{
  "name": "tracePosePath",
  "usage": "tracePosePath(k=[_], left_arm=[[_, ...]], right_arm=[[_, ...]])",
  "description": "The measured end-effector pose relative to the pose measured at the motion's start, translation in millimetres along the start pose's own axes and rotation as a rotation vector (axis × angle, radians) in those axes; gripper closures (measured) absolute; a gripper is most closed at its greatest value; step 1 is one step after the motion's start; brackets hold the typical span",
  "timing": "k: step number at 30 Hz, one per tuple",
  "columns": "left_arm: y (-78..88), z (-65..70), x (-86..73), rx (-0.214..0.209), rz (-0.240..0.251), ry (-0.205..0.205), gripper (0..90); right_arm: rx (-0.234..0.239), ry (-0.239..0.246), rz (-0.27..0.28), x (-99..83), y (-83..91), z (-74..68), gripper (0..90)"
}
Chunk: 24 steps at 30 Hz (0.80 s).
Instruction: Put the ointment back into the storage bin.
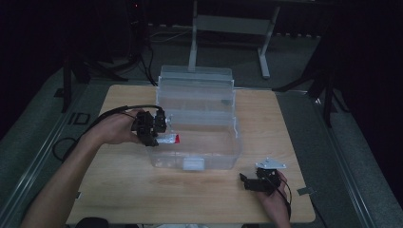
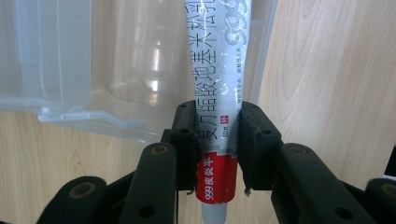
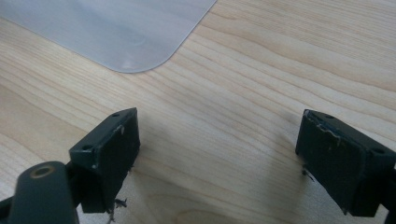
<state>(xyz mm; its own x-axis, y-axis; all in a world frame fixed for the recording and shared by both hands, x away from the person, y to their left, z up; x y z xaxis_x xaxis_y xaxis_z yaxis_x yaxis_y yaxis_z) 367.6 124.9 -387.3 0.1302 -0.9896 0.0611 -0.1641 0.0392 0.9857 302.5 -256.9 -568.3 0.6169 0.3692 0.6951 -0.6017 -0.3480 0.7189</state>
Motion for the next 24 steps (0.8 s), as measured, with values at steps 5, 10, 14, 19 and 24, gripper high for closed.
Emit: tracePosePath(k=[5,10,14,19,24], left_arm=[[-3.6,0.6,4.3,-0.008,-0.001,-0.008,70.2],[-6.8,1.3,8.6,-0.016,0.000,-0.015,70.2],[-8.2,1.5,11.6,-0.025,0.005,-0.033,70.2],[-11.2,1.5,15.2,-0.023,-0.003,-0.040,70.2],[-12.5,1.2,17.6,-0.028,-0.003,-0.047,70.2]], right_arm=[[0.000,0.000,0.000,0.0,0.0,0.0,13.5],[0.000,0.000,0.000,0.0,0.0,0.0,13.4],[0.000,0.000,0.000,0.0,0.0,0.0,13.5],[0.000,0.000,0.000,0.0,0.0,0.0,13.4],[0.000,-0.001,0.000,0.0,0.0,0.0,13.4]])
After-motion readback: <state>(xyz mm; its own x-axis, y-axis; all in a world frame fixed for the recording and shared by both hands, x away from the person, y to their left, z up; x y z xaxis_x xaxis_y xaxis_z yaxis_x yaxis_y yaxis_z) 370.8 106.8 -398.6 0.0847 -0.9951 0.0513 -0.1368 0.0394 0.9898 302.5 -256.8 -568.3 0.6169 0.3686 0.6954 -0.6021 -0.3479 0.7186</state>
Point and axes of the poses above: each handheld gripper's, and its own axes: y roughly backward along the jaws, x roughly out of its top, z roughly to its right, the point moved 1 cm from there along -y, roughly forward along the jaws, and after that the axes turned 2 degrees about -z, right-handed, at the moved point
